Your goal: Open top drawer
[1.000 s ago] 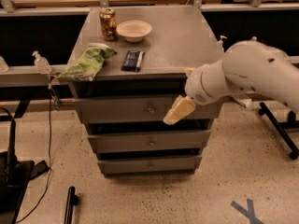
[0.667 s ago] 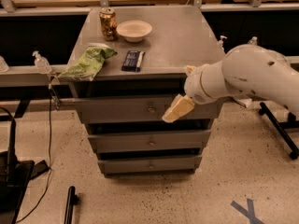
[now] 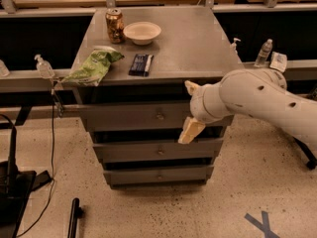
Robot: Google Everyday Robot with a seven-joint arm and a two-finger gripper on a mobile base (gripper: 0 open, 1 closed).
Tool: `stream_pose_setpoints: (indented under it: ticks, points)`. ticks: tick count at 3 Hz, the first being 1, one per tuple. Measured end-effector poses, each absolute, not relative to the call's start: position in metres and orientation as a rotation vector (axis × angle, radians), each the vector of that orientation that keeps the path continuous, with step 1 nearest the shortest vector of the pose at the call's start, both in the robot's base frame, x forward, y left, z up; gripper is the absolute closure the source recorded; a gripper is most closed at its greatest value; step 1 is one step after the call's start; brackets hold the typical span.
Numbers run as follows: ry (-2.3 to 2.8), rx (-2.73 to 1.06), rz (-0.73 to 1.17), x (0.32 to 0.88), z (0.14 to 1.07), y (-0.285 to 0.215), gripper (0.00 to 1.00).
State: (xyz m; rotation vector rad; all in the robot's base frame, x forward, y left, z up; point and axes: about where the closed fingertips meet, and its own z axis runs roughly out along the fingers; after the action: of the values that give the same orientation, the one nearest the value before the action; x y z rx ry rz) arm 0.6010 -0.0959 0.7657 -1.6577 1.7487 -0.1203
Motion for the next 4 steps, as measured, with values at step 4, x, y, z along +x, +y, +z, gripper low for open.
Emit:
stream_pose_setpoints:
  ticks: [4]
  points:
    - [1.651,-1.866,-0.407,0.646,0.680,-0.127,0.00]
